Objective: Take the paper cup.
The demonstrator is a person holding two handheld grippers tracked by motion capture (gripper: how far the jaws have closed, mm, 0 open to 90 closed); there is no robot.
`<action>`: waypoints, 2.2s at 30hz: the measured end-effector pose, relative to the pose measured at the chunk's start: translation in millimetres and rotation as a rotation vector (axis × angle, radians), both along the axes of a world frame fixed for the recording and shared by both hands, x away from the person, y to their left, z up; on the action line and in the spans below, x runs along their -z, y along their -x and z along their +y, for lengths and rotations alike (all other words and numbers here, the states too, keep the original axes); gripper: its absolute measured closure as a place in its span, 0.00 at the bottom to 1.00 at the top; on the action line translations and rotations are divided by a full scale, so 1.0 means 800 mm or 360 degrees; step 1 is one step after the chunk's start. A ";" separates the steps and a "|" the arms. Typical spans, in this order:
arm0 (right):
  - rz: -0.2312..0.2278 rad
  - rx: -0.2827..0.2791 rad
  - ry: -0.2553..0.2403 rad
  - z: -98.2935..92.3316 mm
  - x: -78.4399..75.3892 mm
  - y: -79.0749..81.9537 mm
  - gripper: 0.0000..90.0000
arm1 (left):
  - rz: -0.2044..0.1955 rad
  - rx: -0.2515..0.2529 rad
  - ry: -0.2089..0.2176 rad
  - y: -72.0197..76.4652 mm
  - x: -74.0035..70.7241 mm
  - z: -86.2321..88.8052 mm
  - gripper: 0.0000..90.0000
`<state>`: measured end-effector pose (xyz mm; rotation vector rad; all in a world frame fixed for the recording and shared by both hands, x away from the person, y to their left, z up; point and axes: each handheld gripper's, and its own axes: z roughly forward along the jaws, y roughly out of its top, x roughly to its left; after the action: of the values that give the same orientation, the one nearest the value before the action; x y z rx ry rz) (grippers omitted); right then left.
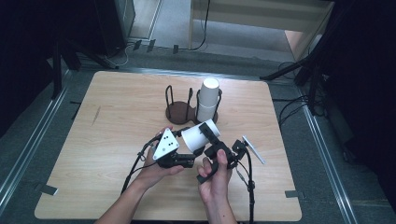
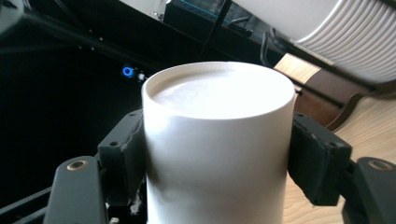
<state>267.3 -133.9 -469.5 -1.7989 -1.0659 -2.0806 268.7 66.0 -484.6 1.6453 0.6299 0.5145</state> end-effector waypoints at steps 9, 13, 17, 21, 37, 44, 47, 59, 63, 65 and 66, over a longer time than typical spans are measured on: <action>-0.0132 -0.0012 0.0206 -0.006 -0.002 0.001 0.20 | 0.0005 -0.0003 0.0006 -0.002 0.000 0.002 0.25; -0.0179 -0.0003 0.0265 -0.009 -0.004 0.001 0.18 | 0.0015 -0.0018 0.0007 -0.003 0.000 0.005 0.26; -0.0235 0.0018 0.0352 -0.016 -0.008 0.003 0.17 | 0.0016 -0.0027 0.0010 -0.005 -0.001 0.009 0.26; -0.0310 0.0024 0.0504 -0.023 -0.014 0.006 0.16 | 0.0022 -0.0038 -0.0015 -0.006 -0.002 0.014 0.26; -0.0578 -0.0013 0.1298 -0.038 -0.030 0.015 0.17 | 0.0061 -0.0028 -0.0101 -0.010 -0.009 0.027 0.27; -0.0748 -0.0112 0.1737 -0.036 -0.033 0.014 0.17 | 0.0078 0.0006 -0.0198 -0.013 -0.012 0.032 0.27; -0.0832 -0.0167 0.1857 -0.035 -0.033 0.013 0.18 | 0.0085 0.0019 -0.0232 -0.015 -0.013 0.037 0.27; -0.1183 -0.0565 0.2224 -0.025 -0.038 -0.003 0.22 | 0.0114 0.0095 -0.0321 -0.014 -0.010 0.045 0.27; -0.1246 -0.0710 0.2269 -0.023 -0.040 -0.010 0.22 | 0.0114 0.0139 -0.0341 -0.012 -0.009 0.046 0.28; -0.1268 -0.0775 0.2298 -0.021 -0.039 -0.012 0.22 | 0.0114 0.0155 -0.0351 -0.011 -0.008 0.046 0.28; -0.1288 -0.0795 0.2314 -0.021 -0.039 -0.014 0.23 | 0.0115 0.0164 -0.0355 -0.011 -0.008 0.046 0.28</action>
<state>278.1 -150.4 -438.5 -0.4897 -3.3348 -1.6457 277.4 103.0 -478.4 1.9036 0.5523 0.4649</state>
